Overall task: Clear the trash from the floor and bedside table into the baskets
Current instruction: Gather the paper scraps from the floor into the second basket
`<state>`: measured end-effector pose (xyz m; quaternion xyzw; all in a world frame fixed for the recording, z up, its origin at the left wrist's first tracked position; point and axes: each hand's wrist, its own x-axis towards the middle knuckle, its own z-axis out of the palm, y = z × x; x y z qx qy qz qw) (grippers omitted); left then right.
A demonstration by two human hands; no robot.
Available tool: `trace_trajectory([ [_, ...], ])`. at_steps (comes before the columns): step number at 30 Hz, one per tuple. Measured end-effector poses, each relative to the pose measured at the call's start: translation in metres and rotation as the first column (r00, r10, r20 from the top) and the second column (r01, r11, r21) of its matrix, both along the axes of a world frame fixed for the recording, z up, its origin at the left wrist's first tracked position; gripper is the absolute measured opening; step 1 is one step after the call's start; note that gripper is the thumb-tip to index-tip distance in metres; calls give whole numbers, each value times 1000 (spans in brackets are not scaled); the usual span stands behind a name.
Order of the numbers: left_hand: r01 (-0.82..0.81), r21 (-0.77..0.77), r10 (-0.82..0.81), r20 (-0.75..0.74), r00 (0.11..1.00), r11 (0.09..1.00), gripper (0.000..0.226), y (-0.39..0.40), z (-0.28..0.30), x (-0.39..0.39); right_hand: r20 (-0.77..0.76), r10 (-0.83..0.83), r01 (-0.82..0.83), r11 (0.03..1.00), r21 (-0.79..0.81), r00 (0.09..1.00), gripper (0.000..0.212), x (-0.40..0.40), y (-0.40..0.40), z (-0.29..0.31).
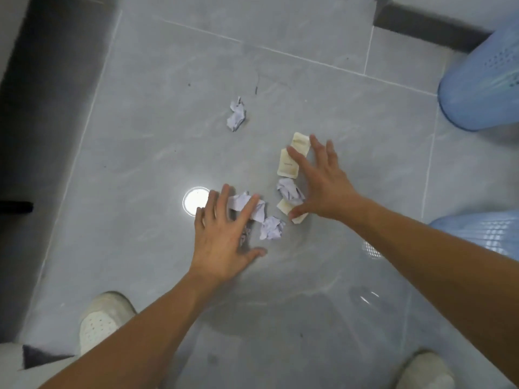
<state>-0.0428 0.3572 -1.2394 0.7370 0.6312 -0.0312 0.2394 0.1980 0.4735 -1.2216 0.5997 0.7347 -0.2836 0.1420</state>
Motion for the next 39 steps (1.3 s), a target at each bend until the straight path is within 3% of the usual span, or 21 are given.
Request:
trace_trajectory([
  [3, 110, 49, -111, 24, 994, 993, 114, 19, -20, 3, 8, 145, -145, 989, 16, 989, 149, -2, 25, -16],
  [6, 192, 87, -195, 28, 980, 978, 99, 22, -37, -2, 55, 236, -240, 968, 74, 970, 136, -6, 25, -37],
  [12, 311, 257, -331, 38, 943, 915, 53, 12, -53, -11, -68, 240, -184, 870, 457, 968, 67, -4, 5, -57],
  [16, 356, 289, -400, 110, 910, 889, 37, 17, -53, -8, -116, 291, -203, 853, 482, 950, 34, -12, 2, -61],
  [20, 327, 221, -359, 122, 925, 919, 47, 32, -48, -21, -96, 203, -146, 897, 418, 974, 18, -8, -1, -61],
  [25, 257, 289, -298, 104, 949, 922, 14, 55, -23, -46, -215, 15, 72, 919, 388, 976, 16, 9, 1, -46],
  [28, 200, 296, -232, 79, 969, 934, 23, 71, -10, -52, -348, -54, 193, 905, 379, 936, 13, 4, -9, -27],
  [33, 217, 242, -247, 102, 964, 946, 58, 95, -10, -38, -392, 55, 29, 979, 203, 918, 38, -25, -27, -23],
  [36, 281, 170, -295, 63, 953, 944, 54, 98, -20, -34, -336, 41, -4, 994, 111, 941, 59, -35, -25, -37],
  [39, 291, 153, -299, 34, 954, 944, 40, 99, -21, -39, -320, 35, 7, 992, 129, 947, 63, -43, -19, -45],
])
